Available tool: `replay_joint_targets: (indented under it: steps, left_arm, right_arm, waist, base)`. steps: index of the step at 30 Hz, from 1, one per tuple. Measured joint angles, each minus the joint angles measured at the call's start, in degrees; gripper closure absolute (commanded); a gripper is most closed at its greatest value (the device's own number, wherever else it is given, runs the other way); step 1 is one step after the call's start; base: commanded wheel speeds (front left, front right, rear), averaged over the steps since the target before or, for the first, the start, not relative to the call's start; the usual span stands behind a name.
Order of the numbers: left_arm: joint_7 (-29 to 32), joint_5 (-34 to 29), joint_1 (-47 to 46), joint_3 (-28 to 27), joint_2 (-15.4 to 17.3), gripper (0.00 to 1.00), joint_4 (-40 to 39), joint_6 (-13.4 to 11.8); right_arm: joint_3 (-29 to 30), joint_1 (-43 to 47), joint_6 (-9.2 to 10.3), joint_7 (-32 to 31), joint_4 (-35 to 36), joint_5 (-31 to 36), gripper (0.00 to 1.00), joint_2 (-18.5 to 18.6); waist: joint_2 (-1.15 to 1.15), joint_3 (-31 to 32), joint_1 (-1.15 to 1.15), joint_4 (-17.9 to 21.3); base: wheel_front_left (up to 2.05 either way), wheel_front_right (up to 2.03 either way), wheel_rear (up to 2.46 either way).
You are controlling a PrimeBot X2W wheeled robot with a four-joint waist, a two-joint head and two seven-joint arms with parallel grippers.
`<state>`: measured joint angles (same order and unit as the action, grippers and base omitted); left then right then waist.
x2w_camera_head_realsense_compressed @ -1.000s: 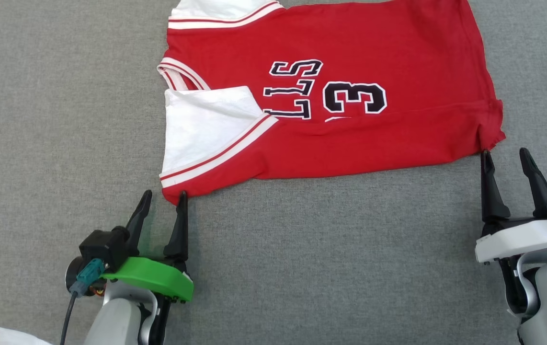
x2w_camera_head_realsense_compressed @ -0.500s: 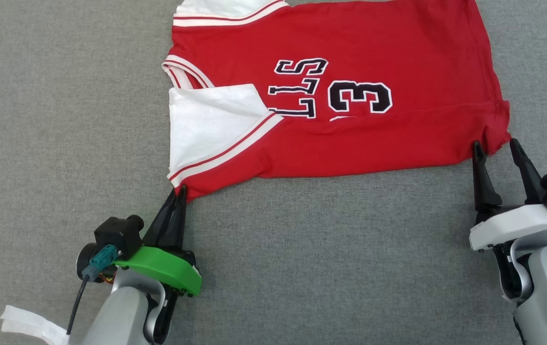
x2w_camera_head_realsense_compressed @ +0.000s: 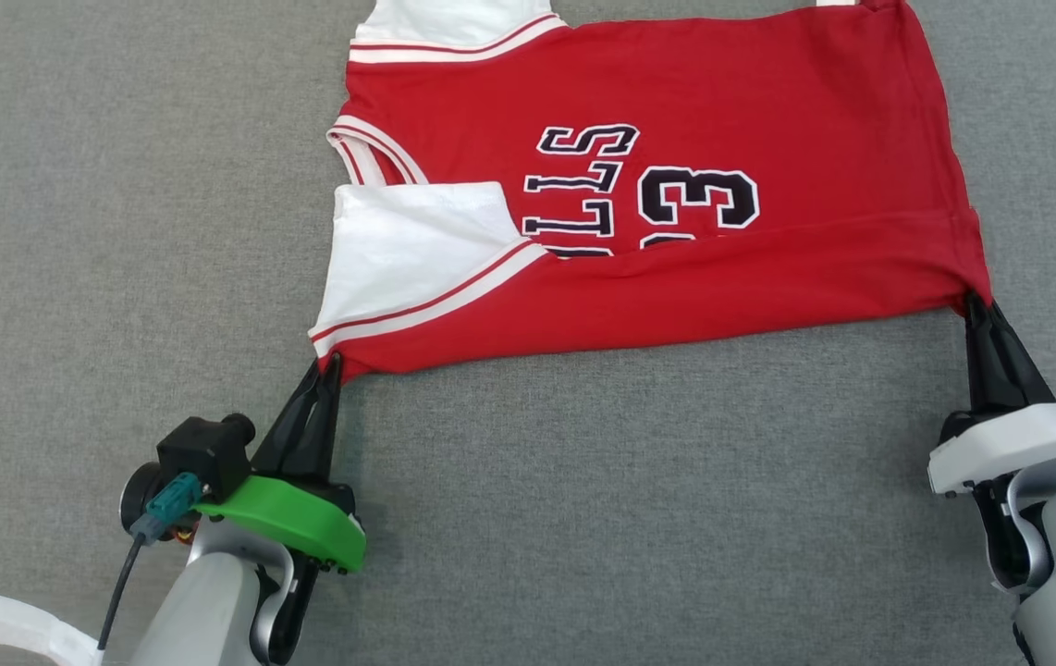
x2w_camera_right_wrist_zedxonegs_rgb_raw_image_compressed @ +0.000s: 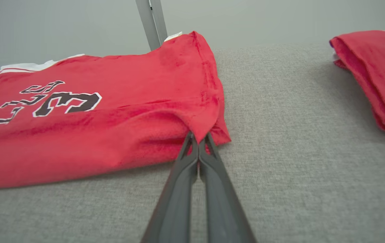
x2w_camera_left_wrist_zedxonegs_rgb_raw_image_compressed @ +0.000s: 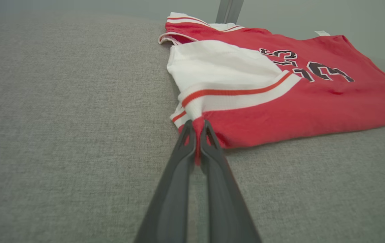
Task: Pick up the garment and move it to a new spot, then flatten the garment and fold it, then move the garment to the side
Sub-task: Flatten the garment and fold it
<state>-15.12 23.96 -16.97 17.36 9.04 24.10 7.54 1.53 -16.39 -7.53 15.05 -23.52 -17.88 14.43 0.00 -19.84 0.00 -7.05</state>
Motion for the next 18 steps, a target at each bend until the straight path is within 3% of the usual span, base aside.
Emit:
replay_joint_targets:
  steps: [18]
  left_arm:
    - [0.0,0.9,11.0,4.0,5.7,1.00,-8.6,0.0]
  right_arm:
    - [-0.9,13.9,0.00,0.0,6.2,-7.0,1.00,5.3]
  waist:
    - [0.00,3.5,0.00,2.0]
  base:
    - [0.00,0.00,0.00]
